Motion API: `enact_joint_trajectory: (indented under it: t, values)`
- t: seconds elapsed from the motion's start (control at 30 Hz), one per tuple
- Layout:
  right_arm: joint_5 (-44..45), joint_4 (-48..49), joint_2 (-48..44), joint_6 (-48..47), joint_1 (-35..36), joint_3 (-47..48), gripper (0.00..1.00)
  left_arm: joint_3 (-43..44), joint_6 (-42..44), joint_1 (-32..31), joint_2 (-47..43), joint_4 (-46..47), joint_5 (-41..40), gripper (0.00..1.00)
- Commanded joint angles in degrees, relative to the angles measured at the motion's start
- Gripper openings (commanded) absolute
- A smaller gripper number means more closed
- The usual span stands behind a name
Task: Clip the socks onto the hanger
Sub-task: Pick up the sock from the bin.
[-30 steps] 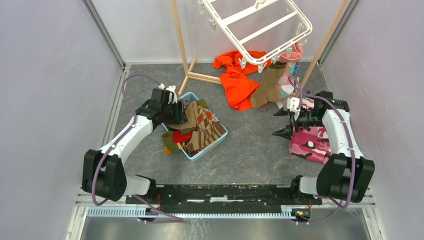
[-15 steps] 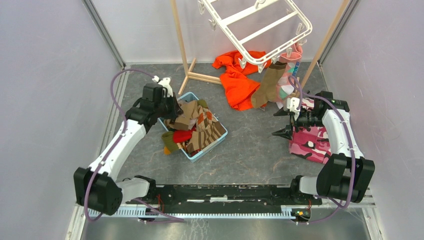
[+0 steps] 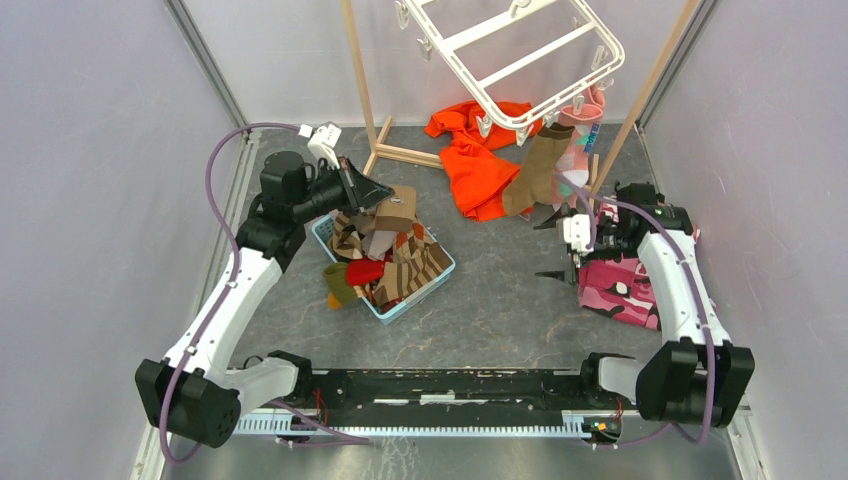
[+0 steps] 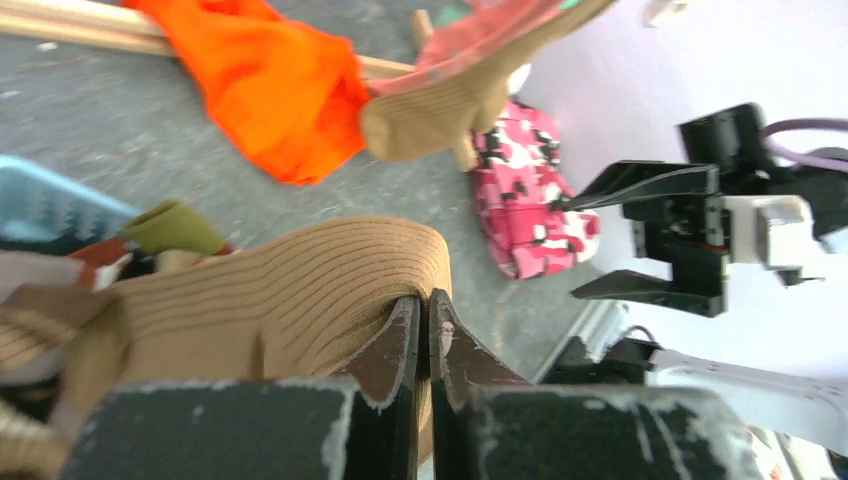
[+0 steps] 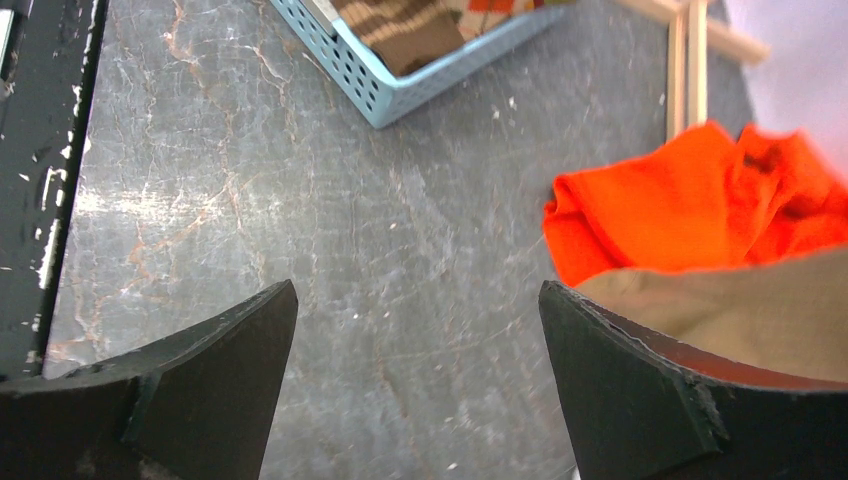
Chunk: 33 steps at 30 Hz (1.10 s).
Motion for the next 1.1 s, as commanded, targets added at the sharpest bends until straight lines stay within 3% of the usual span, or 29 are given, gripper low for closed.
enact_joint_trajectory:
  t: [0.0,0.3,0.37,0.43,0.53,0.57,0.67,1.07]
  values:
    - [-3.0,-0.8,-3.3,-7.5,3.4,0.2,0.98,-1.3,-10.6,-1.5,2.2,16.4,12.5,0.05]
    - [-5.8,2.0,-2.6,-3.1,10.7,9.6,0.98,-1.2,-18.5,-11.4,5.0,29.4,10.8,0.02]
    - [-6.5,7.0,-2.7,2.9,12.2,11.8,0.98,-1.9,-21.9,-11.9,4.3,32.7,9.3,0.02]
    - [-5.3,16.8,-4.1,15.1,13.9,12.7,0.98,-2.8,-26.0,-12.6,4.0,36.4,7.9,0.02]
    - [2.2,37.2,-8.3,35.8,17.1,9.7,0.98,-4.0,-31.5,-14.6,4.1,41.0,6.5,0.02]
    - [4.2,40.9,-9.5,38.5,18.2,8.8,0.98,-4.5,-33.0,-15.4,4.2,42.2,5.7,0.02]
    - [5.2,38.8,-9.1,38.6,18.7,12.2,0.98,-5.5,-36.9,-18.0,4.8,44.8,3.5,0.02]
    - [7.2,41.5,-12.4,40.2,23.1,8.2,0.9,-8.0,-46.2,-24.4,12.1,56.3,3.3,0.02]
